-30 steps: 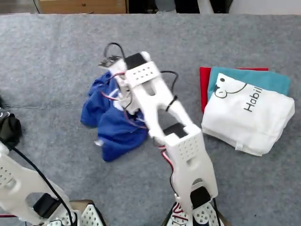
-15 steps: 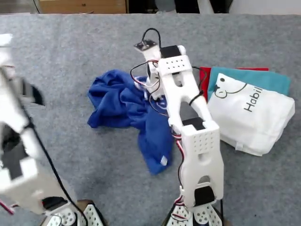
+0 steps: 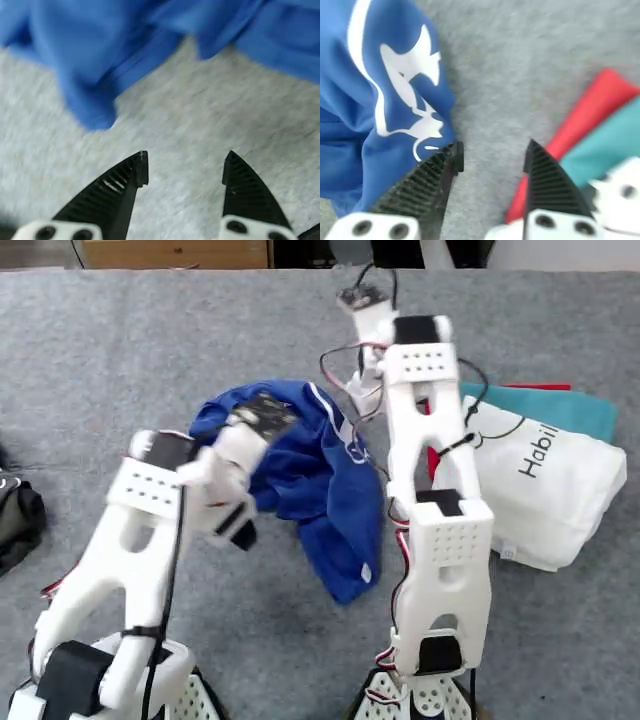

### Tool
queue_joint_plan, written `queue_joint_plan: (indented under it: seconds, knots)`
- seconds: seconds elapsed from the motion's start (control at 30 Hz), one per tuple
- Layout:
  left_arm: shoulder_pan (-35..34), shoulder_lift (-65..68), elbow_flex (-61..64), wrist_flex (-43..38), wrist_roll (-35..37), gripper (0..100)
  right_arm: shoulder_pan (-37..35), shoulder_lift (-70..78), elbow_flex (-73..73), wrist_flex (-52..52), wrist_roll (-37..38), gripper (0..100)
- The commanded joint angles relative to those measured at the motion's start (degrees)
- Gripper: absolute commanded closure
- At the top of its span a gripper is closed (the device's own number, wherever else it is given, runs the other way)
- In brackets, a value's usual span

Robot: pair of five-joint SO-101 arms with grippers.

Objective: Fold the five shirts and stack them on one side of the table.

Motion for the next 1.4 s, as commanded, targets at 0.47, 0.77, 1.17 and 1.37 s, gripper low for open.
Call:
queue_joint_plan:
  seconds: [0.47, 0.77, 1.17, 1.37]
  knots:
    - [26.86, 5.63, 0.04, -9.23, 7.74, 75, 28.92, -18.15, -20.35, 5.89, 0.44, 81.8]
    - [32.84, 19.08, -8.22, -12.31, 7.56, 75, 32.79, -22.81, -20.00, 5.89, 0.44, 81.8]
    - [32.13, 23.65, -5.14, -20.75, 8.62, 75, 32.88, -23.16, -20.00, 5.89, 0.53, 81.8]
    - [31.25, 27.60, -5.58, -20.84, 8.62, 75, 32.88, -23.16, -20.00, 5.89, 0.53, 81.8]
